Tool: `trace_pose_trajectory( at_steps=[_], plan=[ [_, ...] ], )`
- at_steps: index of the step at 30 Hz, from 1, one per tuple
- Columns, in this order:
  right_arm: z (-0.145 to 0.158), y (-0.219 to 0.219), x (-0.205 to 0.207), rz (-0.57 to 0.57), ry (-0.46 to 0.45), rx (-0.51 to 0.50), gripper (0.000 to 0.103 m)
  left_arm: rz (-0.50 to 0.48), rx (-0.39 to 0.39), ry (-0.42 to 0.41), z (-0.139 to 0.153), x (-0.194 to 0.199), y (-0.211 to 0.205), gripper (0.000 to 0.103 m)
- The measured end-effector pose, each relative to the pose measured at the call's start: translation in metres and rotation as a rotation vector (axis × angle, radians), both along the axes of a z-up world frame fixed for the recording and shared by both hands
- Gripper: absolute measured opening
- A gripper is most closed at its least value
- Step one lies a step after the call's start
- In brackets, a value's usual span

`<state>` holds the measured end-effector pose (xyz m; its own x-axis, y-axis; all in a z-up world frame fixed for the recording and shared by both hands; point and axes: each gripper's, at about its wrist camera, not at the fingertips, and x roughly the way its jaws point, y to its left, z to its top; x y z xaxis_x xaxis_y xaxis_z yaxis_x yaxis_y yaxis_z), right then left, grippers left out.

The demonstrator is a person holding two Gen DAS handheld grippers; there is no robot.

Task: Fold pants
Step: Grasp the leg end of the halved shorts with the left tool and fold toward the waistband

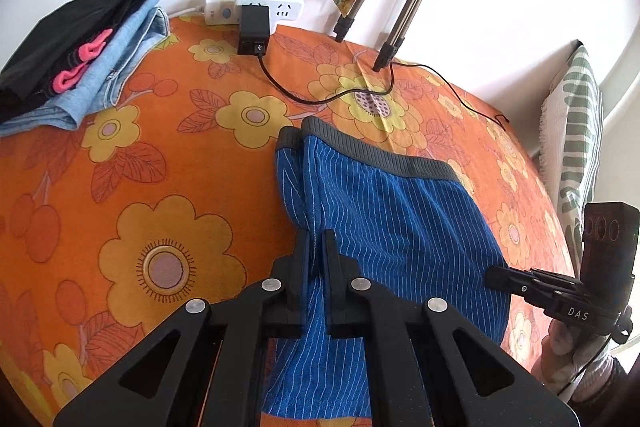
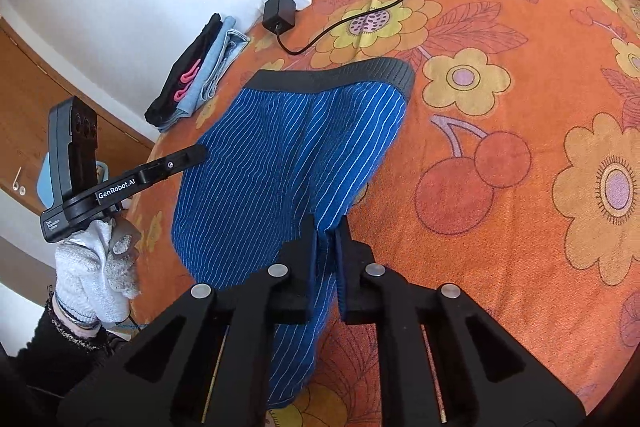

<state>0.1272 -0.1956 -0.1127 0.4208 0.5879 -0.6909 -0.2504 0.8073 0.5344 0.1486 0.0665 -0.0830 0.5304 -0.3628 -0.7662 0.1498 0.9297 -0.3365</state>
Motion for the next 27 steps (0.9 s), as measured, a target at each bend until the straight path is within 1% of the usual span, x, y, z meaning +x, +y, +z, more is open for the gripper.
trace_pose_trajectory(
  at_steps=[10, 15, 18, 21, 27],
  plan=[
    [0.033, -0.022, 0.001, -0.071, -0.082, 0.071, 0.008, 0.018, -0.075, -0.069, 0.03, -0.006, 0.009, 0.004],
    [0.061, -0.026, -0.011, -0.08, -0.182, 0.059, 0.008, 0.008, -0.09, -0.124, 0.052, -0.018, 0.005, 0.004],
    [0.075, -0.031, -0.027, -0.079, -0.225, 0.074, 0.008, 0.001, -0.106, -0.146, 0.065, -0.033, 0.005, 0.004],
    [0.084, -0.032, -0.048, -0.063, -0.261, 0.064, 0.008, -0.013, -0.109, -0.167, 0.076, -0.055, 0.002, 0.004],
    [0.088, -0.031, -0.103, -0.008, -0.299, 0.032, 0.008, -0.024, -0.102, -0.175, 0.089, -0.11, -0.002, 0.004]
  ],
)
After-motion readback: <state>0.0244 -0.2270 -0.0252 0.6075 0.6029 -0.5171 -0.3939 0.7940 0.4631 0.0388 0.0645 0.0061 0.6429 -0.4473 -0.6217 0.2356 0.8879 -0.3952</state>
